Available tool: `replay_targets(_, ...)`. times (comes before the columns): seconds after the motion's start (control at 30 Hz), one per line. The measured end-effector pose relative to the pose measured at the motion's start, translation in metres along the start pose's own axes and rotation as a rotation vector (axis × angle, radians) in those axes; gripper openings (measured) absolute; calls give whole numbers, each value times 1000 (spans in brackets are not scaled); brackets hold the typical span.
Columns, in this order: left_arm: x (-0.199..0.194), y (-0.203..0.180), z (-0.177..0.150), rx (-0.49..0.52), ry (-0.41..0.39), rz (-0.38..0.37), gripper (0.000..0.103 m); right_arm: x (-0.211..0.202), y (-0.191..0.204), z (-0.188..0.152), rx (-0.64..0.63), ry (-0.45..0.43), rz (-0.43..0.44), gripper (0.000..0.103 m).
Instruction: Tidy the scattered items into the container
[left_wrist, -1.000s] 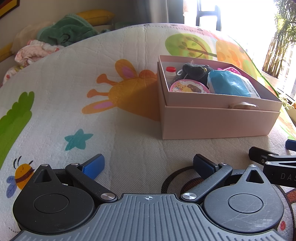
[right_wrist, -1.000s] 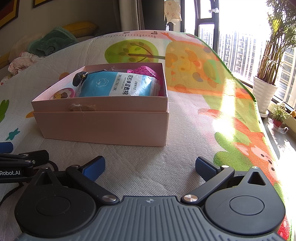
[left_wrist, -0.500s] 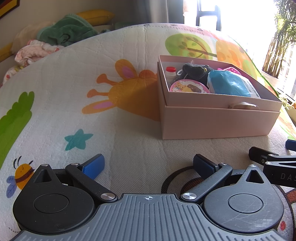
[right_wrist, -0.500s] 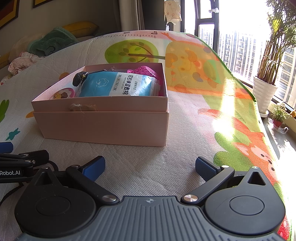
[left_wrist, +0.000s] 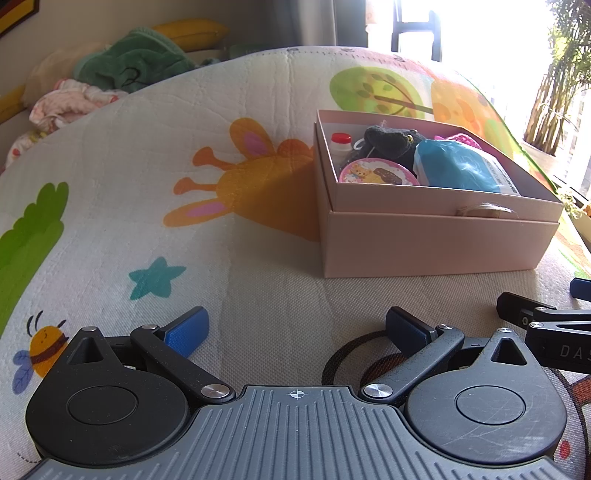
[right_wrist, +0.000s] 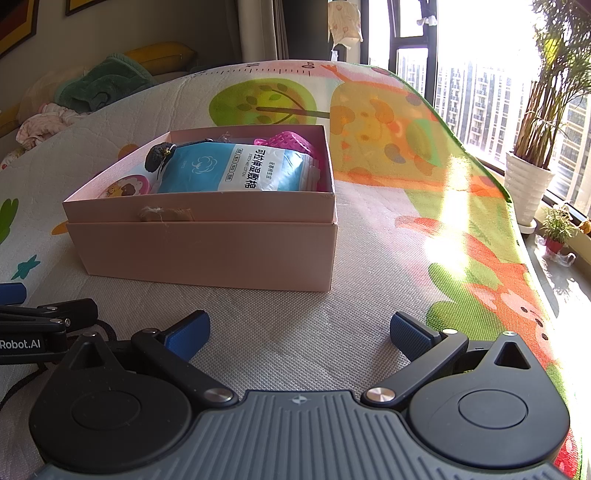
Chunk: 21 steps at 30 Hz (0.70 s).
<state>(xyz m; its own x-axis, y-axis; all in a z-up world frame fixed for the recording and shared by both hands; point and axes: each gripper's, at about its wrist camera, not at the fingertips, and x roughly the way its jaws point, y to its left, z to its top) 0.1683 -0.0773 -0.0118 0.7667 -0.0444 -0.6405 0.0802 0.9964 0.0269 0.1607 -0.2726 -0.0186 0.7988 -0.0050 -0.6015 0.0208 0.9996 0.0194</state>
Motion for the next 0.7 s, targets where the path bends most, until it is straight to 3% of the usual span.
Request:
replay_targets(0.6, 1, 1, 1, -7, 3, -5, 103, 0, 0, 0, 0, 0, 0, 103)
replay_targets(0.7, 1, 1, 7, -1, 57, -18, 103, 0, 0, 0, -2, 0, -1, 103)
